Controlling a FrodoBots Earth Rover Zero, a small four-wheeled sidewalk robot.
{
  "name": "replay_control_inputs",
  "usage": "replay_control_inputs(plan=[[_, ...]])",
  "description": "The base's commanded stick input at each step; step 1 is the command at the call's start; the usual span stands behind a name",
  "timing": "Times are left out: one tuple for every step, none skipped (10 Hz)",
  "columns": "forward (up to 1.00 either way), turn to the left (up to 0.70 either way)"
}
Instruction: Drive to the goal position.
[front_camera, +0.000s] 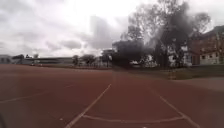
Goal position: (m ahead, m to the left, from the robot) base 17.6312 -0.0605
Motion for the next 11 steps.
replay_control_inputs(plan=[[0.67, 0.00], [0.67, 0.00], [0.67, 0.00], [0.67, 0.00], [0.67, 0.00], [0.67, 0.00], [0.67, 0.00], [0.67, 0.00], [0.67, 0.00], [0.67, 0.00], [0.67, 0.00]])
